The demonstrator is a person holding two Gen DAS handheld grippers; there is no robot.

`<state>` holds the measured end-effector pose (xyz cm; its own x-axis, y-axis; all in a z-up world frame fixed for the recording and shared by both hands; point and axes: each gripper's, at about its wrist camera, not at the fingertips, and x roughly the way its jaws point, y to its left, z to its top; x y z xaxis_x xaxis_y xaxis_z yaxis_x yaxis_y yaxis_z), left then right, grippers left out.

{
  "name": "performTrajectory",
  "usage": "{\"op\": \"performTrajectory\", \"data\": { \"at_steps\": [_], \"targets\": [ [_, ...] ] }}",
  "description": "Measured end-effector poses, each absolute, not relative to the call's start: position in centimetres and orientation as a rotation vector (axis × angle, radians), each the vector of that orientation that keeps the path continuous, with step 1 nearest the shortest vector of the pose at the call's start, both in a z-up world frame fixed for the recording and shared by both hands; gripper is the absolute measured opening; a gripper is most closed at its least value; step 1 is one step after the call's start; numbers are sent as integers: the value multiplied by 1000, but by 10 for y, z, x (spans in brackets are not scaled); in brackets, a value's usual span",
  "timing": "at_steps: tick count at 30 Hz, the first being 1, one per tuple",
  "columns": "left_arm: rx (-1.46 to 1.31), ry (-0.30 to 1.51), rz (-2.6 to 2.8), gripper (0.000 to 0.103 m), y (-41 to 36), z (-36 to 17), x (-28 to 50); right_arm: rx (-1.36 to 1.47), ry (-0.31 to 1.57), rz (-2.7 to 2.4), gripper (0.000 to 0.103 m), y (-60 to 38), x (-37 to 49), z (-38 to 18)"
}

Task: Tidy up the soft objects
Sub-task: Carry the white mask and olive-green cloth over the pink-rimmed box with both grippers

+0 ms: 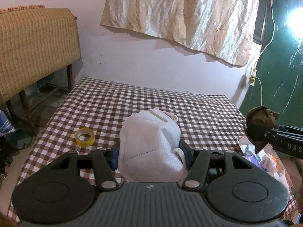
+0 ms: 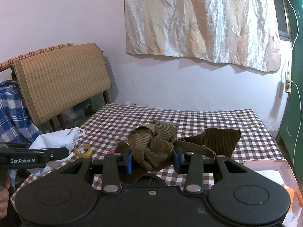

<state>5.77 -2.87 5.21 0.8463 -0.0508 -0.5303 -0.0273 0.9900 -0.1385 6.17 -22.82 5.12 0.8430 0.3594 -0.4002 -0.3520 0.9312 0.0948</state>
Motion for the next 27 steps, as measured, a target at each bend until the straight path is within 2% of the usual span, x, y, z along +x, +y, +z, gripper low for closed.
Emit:
{"op": "performTrajectory", "data": {
  "at_steps": [27],
  "targets": [
    [-104,586,-180,60,-98,45,91,29,429,261,47,-299,61,52]
  ]
}}
